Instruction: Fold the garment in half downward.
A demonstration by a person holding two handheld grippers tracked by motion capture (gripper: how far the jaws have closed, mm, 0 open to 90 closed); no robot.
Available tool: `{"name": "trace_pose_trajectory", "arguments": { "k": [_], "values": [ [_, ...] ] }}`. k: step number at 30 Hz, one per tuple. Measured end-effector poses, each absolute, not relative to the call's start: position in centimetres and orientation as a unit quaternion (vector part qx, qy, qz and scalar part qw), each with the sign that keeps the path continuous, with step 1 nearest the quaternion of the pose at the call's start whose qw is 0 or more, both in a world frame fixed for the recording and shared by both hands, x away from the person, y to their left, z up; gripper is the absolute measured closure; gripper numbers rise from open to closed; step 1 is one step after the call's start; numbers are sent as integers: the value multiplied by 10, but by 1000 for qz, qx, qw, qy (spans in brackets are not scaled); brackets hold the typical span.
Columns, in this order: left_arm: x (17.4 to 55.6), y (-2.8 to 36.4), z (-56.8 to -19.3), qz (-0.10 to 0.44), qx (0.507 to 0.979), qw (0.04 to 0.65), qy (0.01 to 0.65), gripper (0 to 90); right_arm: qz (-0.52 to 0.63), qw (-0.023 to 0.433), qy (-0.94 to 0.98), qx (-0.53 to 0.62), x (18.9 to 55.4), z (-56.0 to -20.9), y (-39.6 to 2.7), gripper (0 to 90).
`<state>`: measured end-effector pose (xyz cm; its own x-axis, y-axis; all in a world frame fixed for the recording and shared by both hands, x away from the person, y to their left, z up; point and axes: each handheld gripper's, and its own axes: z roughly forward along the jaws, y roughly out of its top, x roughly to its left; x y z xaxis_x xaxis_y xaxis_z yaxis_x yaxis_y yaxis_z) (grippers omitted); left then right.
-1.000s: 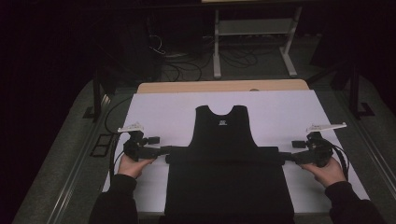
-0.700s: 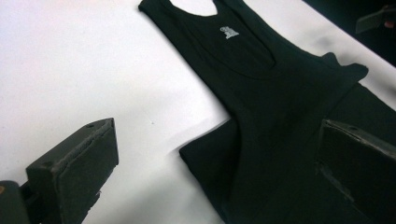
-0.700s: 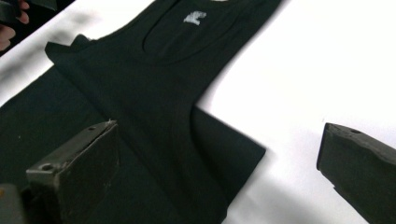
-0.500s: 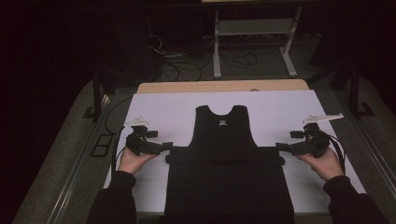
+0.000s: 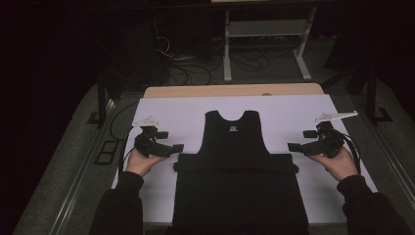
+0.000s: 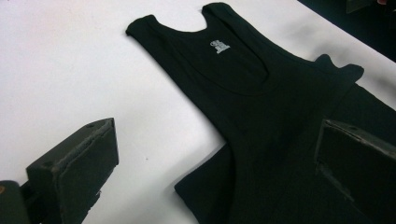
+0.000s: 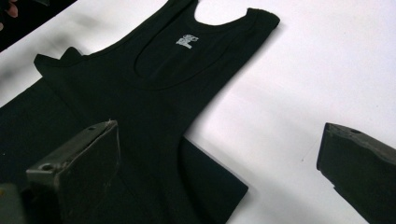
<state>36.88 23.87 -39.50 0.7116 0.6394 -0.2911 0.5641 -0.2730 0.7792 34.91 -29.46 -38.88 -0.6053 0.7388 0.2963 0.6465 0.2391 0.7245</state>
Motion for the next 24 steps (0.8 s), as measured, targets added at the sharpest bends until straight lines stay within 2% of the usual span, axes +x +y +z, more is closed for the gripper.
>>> {"name": "trace_pose_trajectory", "arguments": {
  "k": [24],
  "values": [
    [399, 233, -379, 31, 797, 470, 377, 0, 421, 62, 795, 432, 379, -366, -285, 0]
  ]
}}
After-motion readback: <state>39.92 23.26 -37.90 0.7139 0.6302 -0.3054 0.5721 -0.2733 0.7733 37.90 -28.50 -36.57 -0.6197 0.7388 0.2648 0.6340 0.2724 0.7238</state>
